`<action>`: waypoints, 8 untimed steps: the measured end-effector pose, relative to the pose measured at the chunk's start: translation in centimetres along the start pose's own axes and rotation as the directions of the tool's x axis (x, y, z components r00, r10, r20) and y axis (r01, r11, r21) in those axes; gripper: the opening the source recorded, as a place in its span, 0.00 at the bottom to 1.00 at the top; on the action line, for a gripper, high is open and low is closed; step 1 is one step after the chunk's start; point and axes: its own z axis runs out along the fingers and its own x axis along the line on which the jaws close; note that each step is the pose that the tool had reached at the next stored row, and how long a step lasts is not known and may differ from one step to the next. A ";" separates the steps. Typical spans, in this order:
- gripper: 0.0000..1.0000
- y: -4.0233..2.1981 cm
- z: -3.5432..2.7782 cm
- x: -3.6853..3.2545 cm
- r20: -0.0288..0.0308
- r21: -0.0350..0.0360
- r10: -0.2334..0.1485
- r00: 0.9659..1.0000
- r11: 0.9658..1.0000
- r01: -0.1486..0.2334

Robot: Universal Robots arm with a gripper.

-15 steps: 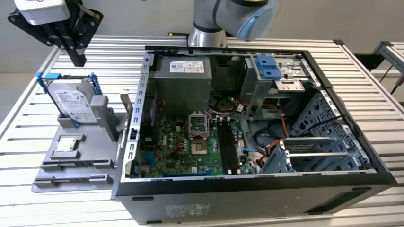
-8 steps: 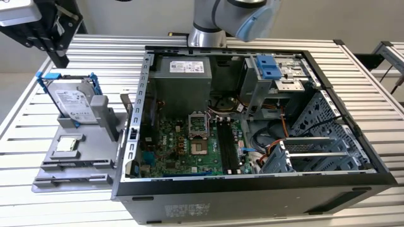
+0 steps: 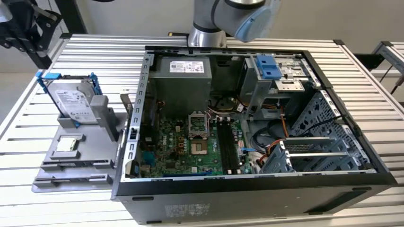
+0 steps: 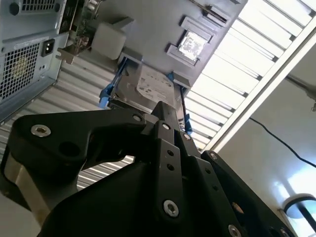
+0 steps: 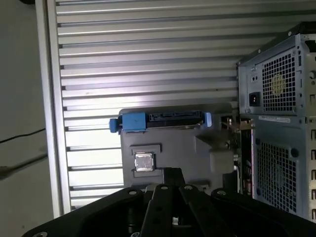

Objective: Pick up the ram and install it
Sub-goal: 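Reach for the ram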

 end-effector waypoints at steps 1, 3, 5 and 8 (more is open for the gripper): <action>0.00 -0.03 -0.01 0.22 0.000 0.000 0.000 1.000 1.000 0.000; 0.00 -0.03 -0.01 0.28 0.000 0.000 0.000 1.000 1.000 0.000; 0.00 -0.03 0.00 0.28 0.000 0.000 0.000 1.000 1.000 0.000; 0.00 -0.09 -0.02 0.27 0.000 0.000 -0.005 1.000 1.000 0.005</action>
